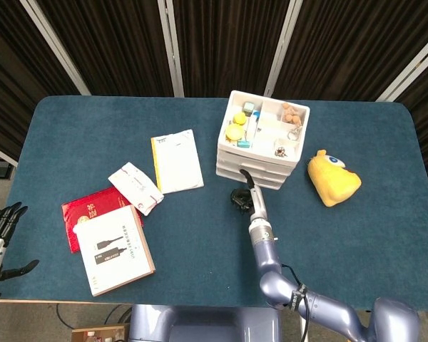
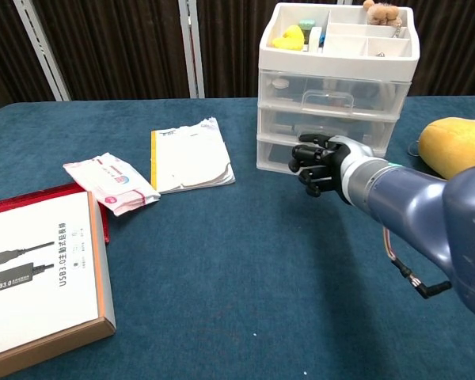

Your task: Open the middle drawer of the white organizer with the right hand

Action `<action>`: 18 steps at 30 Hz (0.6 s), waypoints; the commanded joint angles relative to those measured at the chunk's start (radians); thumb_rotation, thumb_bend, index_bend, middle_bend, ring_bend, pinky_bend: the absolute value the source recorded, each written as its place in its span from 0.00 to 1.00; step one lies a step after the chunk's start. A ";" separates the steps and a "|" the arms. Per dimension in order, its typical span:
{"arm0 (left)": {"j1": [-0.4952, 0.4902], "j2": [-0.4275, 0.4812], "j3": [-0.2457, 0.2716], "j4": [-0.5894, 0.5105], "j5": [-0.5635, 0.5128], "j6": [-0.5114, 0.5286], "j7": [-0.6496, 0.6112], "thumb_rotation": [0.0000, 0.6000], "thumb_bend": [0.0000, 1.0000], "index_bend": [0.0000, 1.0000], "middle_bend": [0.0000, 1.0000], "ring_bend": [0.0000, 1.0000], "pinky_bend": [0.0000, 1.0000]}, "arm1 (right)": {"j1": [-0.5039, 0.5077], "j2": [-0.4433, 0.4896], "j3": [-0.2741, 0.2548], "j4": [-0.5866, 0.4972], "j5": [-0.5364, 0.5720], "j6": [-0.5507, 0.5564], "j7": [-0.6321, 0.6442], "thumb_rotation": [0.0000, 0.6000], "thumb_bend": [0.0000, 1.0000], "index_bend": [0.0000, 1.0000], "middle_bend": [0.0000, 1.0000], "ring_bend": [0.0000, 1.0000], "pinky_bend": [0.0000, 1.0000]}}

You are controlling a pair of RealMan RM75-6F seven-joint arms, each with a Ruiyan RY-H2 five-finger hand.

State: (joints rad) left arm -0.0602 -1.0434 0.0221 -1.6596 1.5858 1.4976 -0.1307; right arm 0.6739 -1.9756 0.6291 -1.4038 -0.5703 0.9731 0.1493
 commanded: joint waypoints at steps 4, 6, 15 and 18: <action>0.000 0.002 0.000 -0.001 -0.002 -0.002 -0.005 1.00 0.02 0.00 0.00 0.00 0.00 | 0.032 -0.018 0.034 0.049 0.014 -0.018 0.027 1.00 0.83 0.09 0.79 0.81 0.88; 0.000 0.003 0.000 -0.002 -0.004 -0.003 -0.007 1.00 0.02 0.00 0.00 0.00 0.00 | 0.035 -0.020 0.035 0.053 0.013 -0.018 0.031 1.00 0.83 0.12 0.79 0.81 0.88; -0.001 0.006 0.004 -0.007 -0.002 -0.008 -0.010 1.00 0.02 0.00 0.00 0.00 0.00 | 0.018 -0.024 -0.010 0.021 -0.010 -0.010 0.042 1.00 0.84 0.20 0.79 0.81 0.88; -0.001 0.006 0.006 -0.009 0.003 -0.007 -0.006 1.00 0.02 0.00 0.00 0.00 0.00 | 0.008 -0.027 -0.034 -0.009 -0.026 -0.004 0.044 1.00 0.84 0.20 0.79 0.81 0.88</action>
State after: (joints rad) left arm -0.0614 -1.0375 0.0279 -1.6683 1.5880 1.4899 -0.1369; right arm 0.6871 -2.0007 0.6035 -1.4037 -0.5889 0.9646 0.1915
